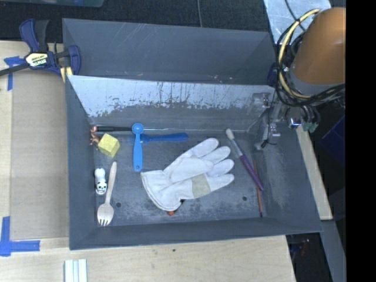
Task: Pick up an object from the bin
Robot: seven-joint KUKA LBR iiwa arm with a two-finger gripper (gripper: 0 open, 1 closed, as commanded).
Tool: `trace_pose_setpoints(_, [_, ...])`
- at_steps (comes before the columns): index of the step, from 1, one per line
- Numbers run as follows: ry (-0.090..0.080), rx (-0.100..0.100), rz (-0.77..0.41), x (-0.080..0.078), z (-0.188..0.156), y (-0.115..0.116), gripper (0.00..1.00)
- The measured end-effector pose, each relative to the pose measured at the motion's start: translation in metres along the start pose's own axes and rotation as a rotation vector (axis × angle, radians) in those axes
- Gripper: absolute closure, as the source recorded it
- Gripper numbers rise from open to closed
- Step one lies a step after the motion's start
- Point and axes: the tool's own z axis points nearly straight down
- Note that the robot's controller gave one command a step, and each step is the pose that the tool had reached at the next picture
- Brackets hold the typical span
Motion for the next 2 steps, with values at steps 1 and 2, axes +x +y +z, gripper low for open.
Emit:
trace_pose_setpoints(1, [-0.008, 0.001, -0.003, -0.002, -0.004, 0.0, 0.0])
trace_pose_setpoints(2, [-0.013, 0.001, 0.045, -0.01, 0.099, -0.007, 0.0])
